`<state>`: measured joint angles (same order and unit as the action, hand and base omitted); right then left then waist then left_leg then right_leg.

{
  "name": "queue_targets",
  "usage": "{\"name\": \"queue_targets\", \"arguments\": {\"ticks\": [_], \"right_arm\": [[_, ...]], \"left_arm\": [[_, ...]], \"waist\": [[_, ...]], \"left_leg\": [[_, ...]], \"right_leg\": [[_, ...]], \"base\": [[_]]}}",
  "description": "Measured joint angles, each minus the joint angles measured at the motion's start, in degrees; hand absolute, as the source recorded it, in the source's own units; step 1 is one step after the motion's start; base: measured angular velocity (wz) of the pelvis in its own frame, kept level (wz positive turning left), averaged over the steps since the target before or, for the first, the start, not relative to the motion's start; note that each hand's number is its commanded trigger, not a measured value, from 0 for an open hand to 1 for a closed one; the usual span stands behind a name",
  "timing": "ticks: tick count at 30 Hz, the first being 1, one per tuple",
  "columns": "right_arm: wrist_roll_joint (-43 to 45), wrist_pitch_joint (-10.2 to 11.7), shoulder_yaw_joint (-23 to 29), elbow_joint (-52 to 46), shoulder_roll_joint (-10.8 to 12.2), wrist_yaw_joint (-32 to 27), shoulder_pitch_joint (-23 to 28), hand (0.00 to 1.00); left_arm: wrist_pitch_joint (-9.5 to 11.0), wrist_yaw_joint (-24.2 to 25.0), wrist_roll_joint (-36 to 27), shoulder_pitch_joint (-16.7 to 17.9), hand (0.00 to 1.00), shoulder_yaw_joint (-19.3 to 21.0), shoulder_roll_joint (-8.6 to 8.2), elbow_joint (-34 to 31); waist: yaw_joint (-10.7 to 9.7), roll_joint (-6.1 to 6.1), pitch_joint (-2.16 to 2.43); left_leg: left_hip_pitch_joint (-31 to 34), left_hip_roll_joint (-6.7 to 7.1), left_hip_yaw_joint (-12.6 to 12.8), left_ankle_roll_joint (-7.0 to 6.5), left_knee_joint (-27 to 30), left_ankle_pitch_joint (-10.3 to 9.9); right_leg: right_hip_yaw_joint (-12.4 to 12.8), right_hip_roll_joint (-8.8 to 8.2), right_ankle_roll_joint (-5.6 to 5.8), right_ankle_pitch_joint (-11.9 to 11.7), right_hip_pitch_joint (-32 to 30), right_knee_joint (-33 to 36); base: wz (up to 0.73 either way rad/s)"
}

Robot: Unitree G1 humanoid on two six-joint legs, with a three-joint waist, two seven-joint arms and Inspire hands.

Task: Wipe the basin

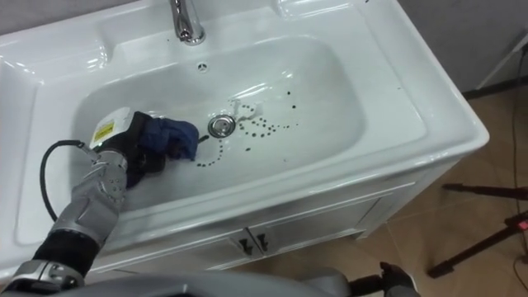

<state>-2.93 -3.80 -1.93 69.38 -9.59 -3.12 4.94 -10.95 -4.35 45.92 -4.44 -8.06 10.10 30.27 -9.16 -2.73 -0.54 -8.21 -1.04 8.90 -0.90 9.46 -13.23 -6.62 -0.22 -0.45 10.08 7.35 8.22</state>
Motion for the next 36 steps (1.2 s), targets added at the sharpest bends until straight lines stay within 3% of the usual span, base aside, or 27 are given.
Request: {"name": "queue_targets", "arguments": {"ticks": [6, 12, 18, 22, 32, 36], "right_arm": [[-0.1, 0.0, -0.8, -0.3, 0.8, -1.9, -0.6, 0.00], [0.0, 0.1, -1.4, -0.3, 1.1, -2.6, -1.5, 0.00], [0.2, 0.1, -2.6, -0.1, 1.4, -3.9, -2.6, 0.00], [1.3, 0.1, -3.8, -0.1, 2.7, -4.8, -3.8, 0.00], [1.0, 0.3, -5.3, -0.5, 2.6, -4.9, -4.4, 0.00], [1.0, 0.6, -5.2, -0.6, 2.6, -5.0, -4.5, 0.00]], "left_arm": [[-0.5, 0.0, -1.2, -0.1, 1.00, -4.0, -0.73, -3.4], [-0.3, 0.9, -6.3, 0.2, 1.00, -4.8, -3.57, -5.2], [-0.2, 1.7, -8.5, -0.1, 1.00, -9.7, -4.80, -6.9], [-0.2, 3.4, -10.4, -0.9, 1.00, -12.2, -4.87, -8.9], [0.0, 7.9, -16.1, -3.1, 1.00, -14.9, -4.93, -13.0], [0.0, 8.6, -17.2, -3.2, 1.00, -14.9, -4.91, -13.4]], "waist": [[-0.2, 0.37, 0.36], [0.0, 0.49, 0.30], [-1.0, 0.65, 0.20], [-1.6, 1.62, -0.43], [-2.1, 1.47, -0.38], [-3.3, 0.88, -0.15]], "left_leg": [[1.9, -0.08, -0.3, 0.00, 0.2, 0.0], [1.6, -0.23, -0.3, 0.00, -0.1, 0.0], [1.6, -0.14, -0.3, -0.01, -0.1, 0.0], [1.4, -0.27, -0.3, -0.01, -0.1, 0.0], [1.6, -0.29, 0.4, 0.00, -0.1, 0.0], [1.1, -0.32, 0.0, -0.01, -0.1, 0.0]], "right_leg": [[-1.0, -0.46, 0.01, 0.0, -1.4, -0.4], [-1.4, -0.41, 0.12, -0.1, -1.5, -0.2], [-2.4, -0.57, 0.14, -0.1, -1.0, -0.3], [-2.2, -0.55, 0.14, -0.1, -0.8, -0.4], [-1.2, -0.68, 0.14, -0.1, -1.0, -0.4], [0.1, -0.60, 0.14, -0.1, -1.0, -0.2]], "base": [[0.07], [0.00], [0.06], [0.02], [-0.02], [-0.02]]}}
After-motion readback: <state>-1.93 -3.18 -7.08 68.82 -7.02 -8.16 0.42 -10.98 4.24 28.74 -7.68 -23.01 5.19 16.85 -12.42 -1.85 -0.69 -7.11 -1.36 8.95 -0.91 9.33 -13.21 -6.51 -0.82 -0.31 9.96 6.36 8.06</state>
